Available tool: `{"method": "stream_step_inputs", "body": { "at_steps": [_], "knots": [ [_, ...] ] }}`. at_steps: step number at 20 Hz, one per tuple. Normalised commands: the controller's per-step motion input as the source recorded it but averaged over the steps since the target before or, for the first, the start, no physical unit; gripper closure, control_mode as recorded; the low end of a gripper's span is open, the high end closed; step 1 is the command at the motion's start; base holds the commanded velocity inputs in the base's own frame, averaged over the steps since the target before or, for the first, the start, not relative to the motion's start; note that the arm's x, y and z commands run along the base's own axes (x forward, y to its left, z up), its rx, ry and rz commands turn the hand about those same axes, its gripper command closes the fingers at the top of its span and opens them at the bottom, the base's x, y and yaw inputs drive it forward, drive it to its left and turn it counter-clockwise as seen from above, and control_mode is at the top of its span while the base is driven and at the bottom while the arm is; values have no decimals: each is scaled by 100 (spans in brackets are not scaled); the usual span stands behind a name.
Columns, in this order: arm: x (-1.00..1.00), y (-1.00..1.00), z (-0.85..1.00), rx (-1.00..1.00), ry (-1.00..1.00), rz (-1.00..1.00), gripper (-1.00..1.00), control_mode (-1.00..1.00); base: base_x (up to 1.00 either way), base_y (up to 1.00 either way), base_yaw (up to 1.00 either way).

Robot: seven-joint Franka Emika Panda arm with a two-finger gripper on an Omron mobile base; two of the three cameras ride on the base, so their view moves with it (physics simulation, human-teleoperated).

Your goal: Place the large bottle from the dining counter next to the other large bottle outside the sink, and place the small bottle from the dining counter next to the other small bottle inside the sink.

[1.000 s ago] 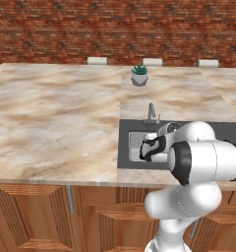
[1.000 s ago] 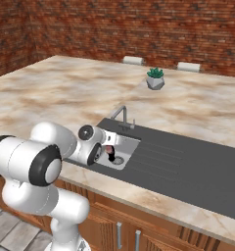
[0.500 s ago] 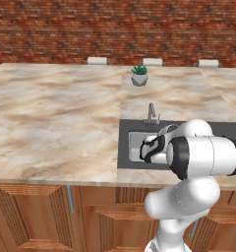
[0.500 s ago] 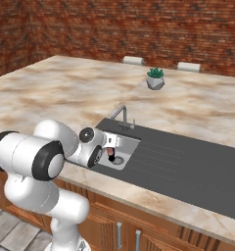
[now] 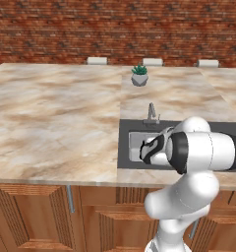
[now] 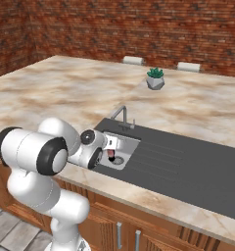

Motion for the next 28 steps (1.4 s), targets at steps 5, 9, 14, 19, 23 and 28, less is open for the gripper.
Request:
{"method": "stream_step_inputs", "body": {
  "at_steps": [5,9,14,19,23,28],
  "knots": [
    [0,-7,-16,0,0,0,100,-100,0,0,0],
    [0,-8,-15,0,0,0,100,-100,0,0,0],
    [0,-9,-16,0,0,0,100,-100,0,0,0],
    [0,-9,-15,0,0,1,100,-100,0,0,0],
    [0,-9,-13,0,0,2,100,-100,0,0,0],
    [0,-9,-13,0,0,2,100,-100,0,0,0]
  ]
}}
